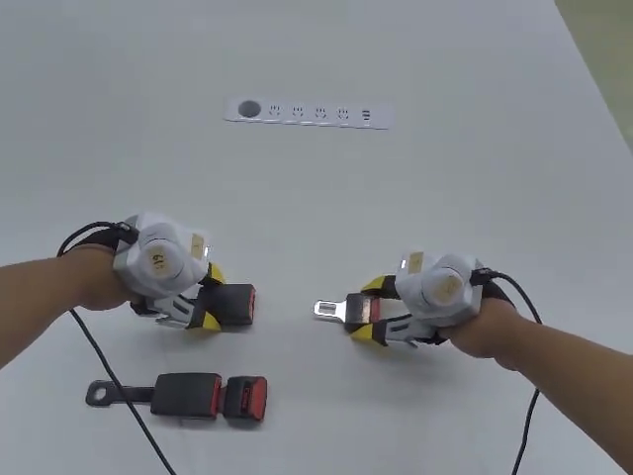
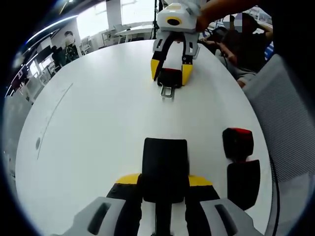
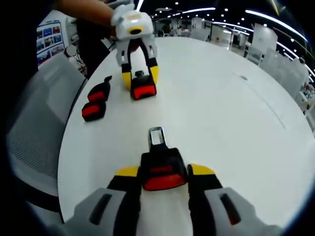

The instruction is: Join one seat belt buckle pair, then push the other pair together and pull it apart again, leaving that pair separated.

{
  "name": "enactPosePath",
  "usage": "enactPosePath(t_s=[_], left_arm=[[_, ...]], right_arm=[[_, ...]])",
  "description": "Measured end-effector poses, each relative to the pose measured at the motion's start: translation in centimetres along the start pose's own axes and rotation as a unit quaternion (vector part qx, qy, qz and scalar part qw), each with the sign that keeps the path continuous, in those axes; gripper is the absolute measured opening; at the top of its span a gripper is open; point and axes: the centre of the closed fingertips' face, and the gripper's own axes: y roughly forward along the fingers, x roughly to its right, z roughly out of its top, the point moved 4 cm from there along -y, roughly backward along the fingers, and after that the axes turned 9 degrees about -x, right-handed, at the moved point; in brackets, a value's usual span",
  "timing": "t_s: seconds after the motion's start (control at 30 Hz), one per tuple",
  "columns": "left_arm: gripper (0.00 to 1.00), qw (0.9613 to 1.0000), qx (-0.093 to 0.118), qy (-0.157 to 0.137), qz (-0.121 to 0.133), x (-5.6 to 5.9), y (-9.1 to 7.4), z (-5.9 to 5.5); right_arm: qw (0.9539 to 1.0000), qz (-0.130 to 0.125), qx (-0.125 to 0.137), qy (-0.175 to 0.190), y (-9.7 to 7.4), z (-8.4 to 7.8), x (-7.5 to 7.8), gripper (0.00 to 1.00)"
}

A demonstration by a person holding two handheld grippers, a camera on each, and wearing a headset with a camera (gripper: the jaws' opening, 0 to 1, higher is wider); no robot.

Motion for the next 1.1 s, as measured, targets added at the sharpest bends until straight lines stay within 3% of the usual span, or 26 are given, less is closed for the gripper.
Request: enactPosePath(t_s=[0.5,0.77,0.83,0.93,1.03,1.1], left_arm=[[0.35,1.0,-0.002,-0.002,0.001,0.0,0.1,0.0],[0.35,1.0,0.001,-0.004,0.002,0.0,0.0,0.0],[0.35,1.0,0.003,0.005,0.004,0.3,-0.1,0.2],[0.36,0.9998,0.003,-0.017,0.005,0.3,-0.3,0.4],[0.43,0.9993,-0.005,-0.037,0.009,0.6,-0.6,0.2],[0.53,0.9963,0.033,-0.078,0.012,0.7,-1.3,0.8]], right_arm=[[1.0,-0.003,-0.007,0.004,-1.3,-2.2,0.3,0.38],[0.9999,-0.003,-0.012,-0.002,-1.3,-2.3,0.3,0.39],[0.9999,-0.003,-0.012,-0.002,-1.3,-2.3,0.2,0.43],[0.9997,-0.018,-0.018,0.004,-1.6,-2.5,0.3,0.54],[0.998,-0.041,0.018,0.045,-2.3,-2.0,0.6,0.62],[0.9952,-0.058,0.031,0.073,-2.8,-2.0,0.8,0.67]])
